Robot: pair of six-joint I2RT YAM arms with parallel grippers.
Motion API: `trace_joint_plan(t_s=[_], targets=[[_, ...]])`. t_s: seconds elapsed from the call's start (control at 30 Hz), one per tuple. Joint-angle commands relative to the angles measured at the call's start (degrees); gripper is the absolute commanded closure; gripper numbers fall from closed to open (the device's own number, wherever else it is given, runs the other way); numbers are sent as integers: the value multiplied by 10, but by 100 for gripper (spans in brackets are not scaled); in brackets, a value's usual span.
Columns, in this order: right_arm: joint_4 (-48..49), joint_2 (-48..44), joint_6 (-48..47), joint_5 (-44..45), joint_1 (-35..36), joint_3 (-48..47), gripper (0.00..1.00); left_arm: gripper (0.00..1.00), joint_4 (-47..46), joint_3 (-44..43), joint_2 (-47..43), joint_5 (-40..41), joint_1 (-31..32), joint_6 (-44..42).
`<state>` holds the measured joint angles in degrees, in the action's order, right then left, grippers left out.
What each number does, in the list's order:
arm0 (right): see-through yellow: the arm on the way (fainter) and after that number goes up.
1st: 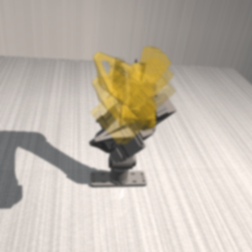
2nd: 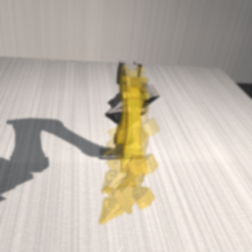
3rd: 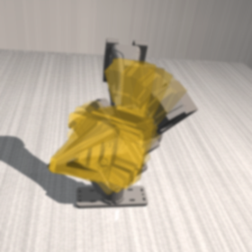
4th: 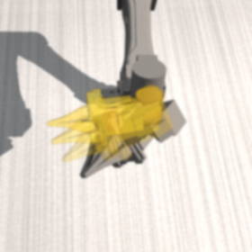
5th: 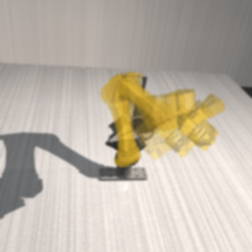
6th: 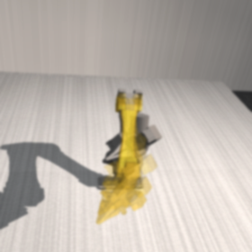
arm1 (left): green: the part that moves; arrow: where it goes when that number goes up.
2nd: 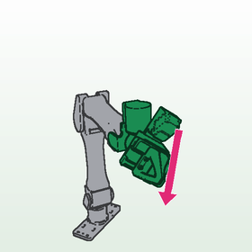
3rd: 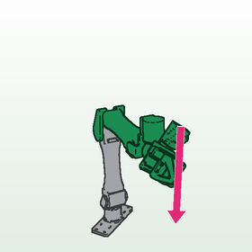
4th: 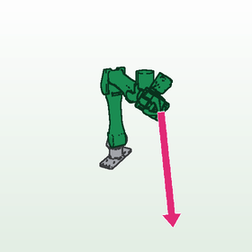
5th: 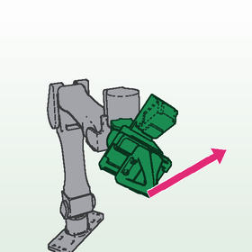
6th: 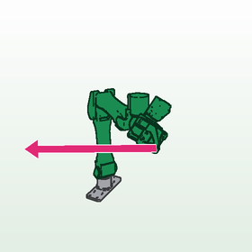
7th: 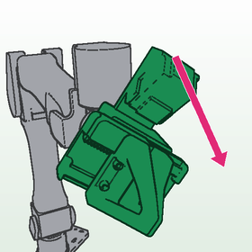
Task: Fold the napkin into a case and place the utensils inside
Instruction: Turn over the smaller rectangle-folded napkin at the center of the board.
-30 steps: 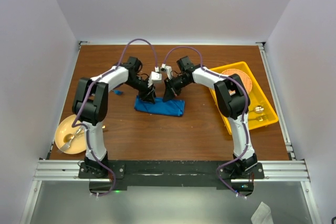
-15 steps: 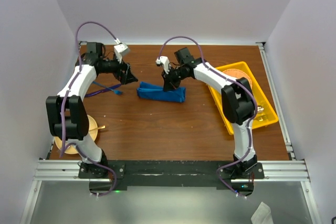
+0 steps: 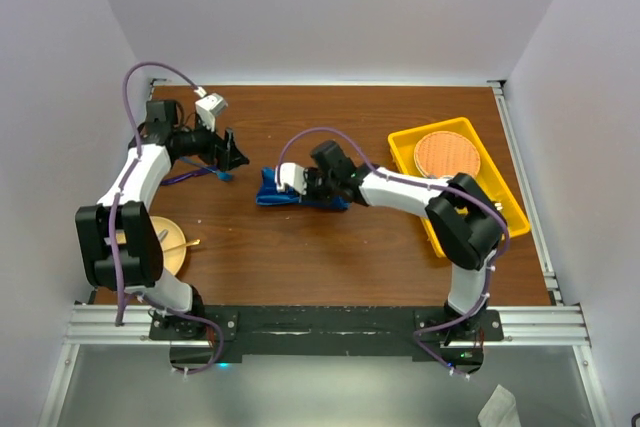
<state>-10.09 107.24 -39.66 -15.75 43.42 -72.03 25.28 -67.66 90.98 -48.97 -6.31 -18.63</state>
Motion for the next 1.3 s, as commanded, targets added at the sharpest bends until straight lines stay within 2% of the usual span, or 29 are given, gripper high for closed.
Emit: trace_joint_plan(t_s=[0.0,0.23,0.77,0.87,0.9,0.97,1.03,1.1,1.13,1.2,1.23,1.27], targets=[[93,-44,-38,84,28,41,100,0,-23,45,-49,11,-6,22],[140,-85,-65,109,72,113,100,0,-39,111,-96,33,-6,34],[233,-111,-141,182,205,246,100,0,4,146,-135,67,-13,-2],[234,-123,-147,196,235,266,73,0,16,143,-136,64,-14,-10],[229,-126,-147,192,241,269,68,0,28,141,-135,62,-14,-19],[218,-142,-136,191,256,276,52,0,54,133,-130,47,-13,-36],[195,-154,-120,183,259,267,43,0,93,125,-127,38,-14,-61],[144,-171,-90,179,259,235,41,6,133,119,-123,15,-14,-98],[129,-178,-81,172,259,225,40,19,147,118,-122,4,-14,-115],[98,-200,-67,178,258,197,38,36,201,104,-109,-30,-11,-168],[76,-211,-65,179,256,188,36,51,217,99,-102,-33,-7,-181],[49,-222,-50,176,251,172,36,58,246,90,-90,-32,1,-205]])
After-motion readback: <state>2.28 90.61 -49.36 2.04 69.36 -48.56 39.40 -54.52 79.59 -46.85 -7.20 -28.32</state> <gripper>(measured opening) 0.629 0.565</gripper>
